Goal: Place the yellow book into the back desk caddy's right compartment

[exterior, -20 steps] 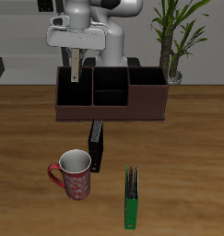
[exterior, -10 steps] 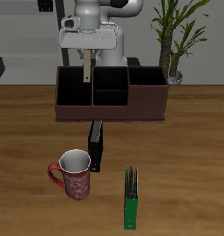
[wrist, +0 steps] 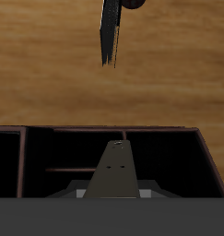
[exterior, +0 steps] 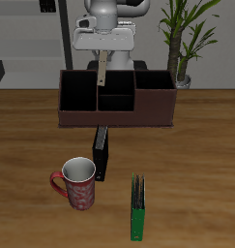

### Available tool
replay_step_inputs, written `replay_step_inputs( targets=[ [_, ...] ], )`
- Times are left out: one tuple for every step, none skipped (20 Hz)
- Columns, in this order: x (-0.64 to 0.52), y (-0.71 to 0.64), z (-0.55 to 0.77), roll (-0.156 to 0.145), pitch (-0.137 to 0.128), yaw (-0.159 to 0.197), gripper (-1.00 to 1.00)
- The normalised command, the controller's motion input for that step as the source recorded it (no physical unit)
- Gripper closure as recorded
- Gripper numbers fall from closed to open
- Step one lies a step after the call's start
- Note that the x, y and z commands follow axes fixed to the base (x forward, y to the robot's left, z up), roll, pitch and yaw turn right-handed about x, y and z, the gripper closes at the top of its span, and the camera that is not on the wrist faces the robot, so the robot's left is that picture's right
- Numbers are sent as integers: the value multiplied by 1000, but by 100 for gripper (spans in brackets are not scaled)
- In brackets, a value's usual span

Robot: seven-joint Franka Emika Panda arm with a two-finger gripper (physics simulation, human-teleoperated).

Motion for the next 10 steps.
replay_step_inputs(
  targets=[
    [-14,-28,11,0,0,0,100],
    [45,907,-50,113,86,-134,100],
    [-29,-20,27,0,0,0,100],
    [-59,549,-65,32,45,-58,100],
    [-18,487,-38,34,0,6,100],
    [-29,388,-33,54,59,-45,100],
    [-73,486,50,39,-14,27,100],
    [-58,452,17,22,4,-20,100],
    [-86,497,15,76,27,-4,100],
    [-71,345,59,3,-5,-10,100]
  ],
)
